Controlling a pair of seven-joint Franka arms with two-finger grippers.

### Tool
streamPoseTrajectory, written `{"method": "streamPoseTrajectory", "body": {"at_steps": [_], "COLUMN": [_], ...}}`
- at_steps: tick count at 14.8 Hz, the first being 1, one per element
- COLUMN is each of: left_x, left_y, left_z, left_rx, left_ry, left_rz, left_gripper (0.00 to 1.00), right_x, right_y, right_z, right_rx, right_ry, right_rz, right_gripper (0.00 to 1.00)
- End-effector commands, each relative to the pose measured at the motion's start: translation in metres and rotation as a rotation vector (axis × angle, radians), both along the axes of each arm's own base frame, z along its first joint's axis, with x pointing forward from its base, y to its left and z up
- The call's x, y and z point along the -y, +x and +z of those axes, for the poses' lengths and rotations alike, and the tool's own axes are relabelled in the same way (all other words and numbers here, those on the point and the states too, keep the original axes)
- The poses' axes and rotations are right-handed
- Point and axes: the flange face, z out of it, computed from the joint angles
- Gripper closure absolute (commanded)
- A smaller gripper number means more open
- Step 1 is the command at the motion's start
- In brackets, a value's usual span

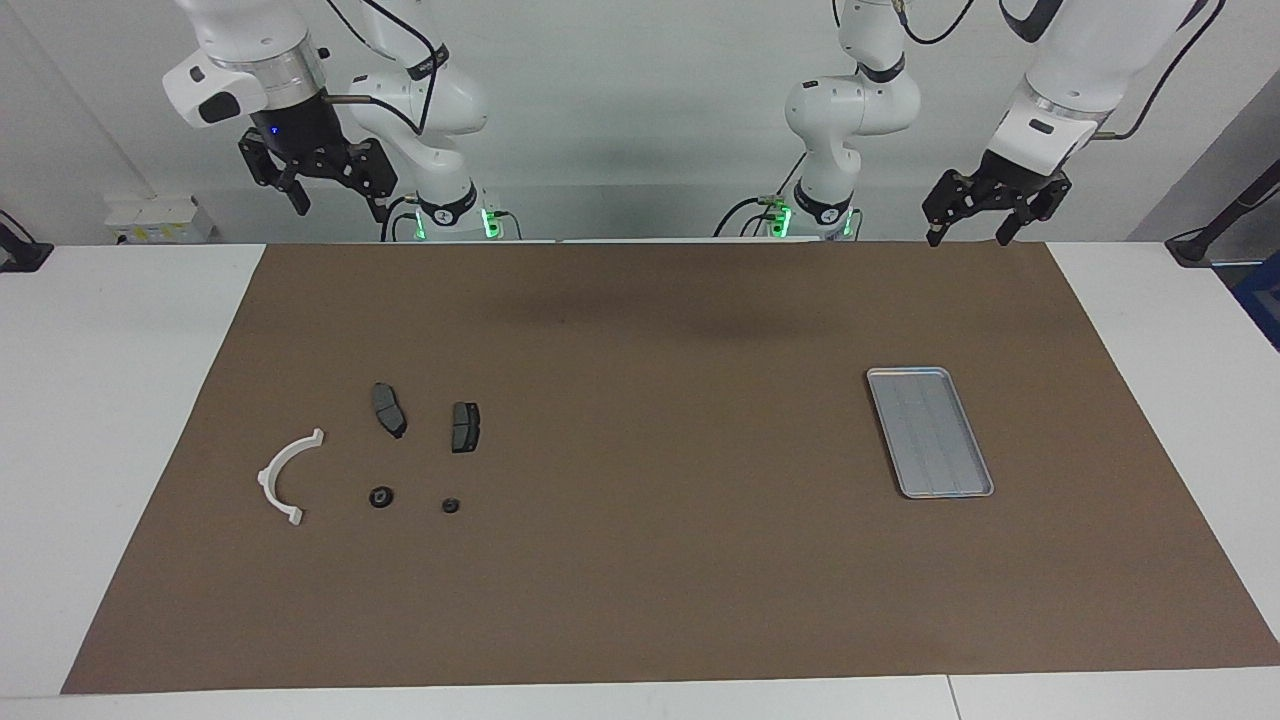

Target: Pick bearing gear from pile to tray

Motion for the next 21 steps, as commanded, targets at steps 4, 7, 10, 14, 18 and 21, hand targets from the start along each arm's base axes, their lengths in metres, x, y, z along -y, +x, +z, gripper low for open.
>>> {"method": "streamPoseTrajectory", "body": {"at_steps": [4,7,10,14,18,21], "left_x": [-0.001,-0.001,-0.001,-0.001,-0.001,0.000], "left_y": [-0.011,-0.011,-0.011,-0.011,-0.011,-0.011], "left_z": [0.001,0.001,0.001,0.001,0.001,0.001], "left_rx": [0.001,0.001,0.001,0.001,0.001,0.001], "left_ry": [-0.014,-0.014,-0.014,-0.014,-0.014,-0.014], "left_rz": [0.004,0.004,0.004,0.004,0.004,0.002], "left_gripper": [0.00,0.00,0.00,0.00,0.00,0.00], "right_x": [0.004,0.000,-0.007,-0.023,-0.043,-0.044], "right_y": [-0.008,0.006,0.036,0.089,0.123,0.142], "right_z": [-0.010,-0.047,-0.104,-0.189,-0.263,-0.305], "right_rx": [-0.005,0.024,0.054,0.075,0.114,0.173], "right_ry": [0.018,0.018,0.024,0.039,0.040,0.021], "right_rz": [0.026,0.032,0.035,-0.033,-0.032,-0.004], "right_gripper": [0.00,0.00,0.00,0.04,0.05,0.05]}}
